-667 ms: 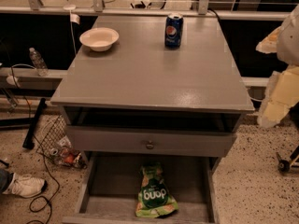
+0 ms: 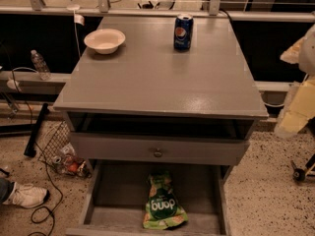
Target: Pick green rice chip bag from middle drawer and place on counter
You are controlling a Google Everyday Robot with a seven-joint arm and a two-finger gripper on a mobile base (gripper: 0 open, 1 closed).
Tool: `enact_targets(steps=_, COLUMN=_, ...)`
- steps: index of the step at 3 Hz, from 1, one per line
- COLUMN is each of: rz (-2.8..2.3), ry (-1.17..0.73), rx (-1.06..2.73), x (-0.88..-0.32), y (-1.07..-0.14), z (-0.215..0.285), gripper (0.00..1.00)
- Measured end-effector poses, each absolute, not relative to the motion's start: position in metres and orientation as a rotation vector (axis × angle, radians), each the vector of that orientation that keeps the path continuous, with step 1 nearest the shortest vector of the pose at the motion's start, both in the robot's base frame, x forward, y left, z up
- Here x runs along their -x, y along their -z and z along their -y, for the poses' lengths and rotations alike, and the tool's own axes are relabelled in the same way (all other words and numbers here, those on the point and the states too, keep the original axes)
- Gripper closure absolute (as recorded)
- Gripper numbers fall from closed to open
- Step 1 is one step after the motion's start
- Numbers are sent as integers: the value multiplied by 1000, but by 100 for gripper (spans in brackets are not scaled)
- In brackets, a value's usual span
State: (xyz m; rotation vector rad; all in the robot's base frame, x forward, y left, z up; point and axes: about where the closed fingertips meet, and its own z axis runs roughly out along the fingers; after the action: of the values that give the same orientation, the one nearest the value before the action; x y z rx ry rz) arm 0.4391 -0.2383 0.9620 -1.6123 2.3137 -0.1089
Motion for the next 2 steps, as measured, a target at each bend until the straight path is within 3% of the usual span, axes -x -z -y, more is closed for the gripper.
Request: enact_targets(steps=2, rz=-2484, ry=130, rx=1436, x=-428, y=-922, z=270, gripper=0)
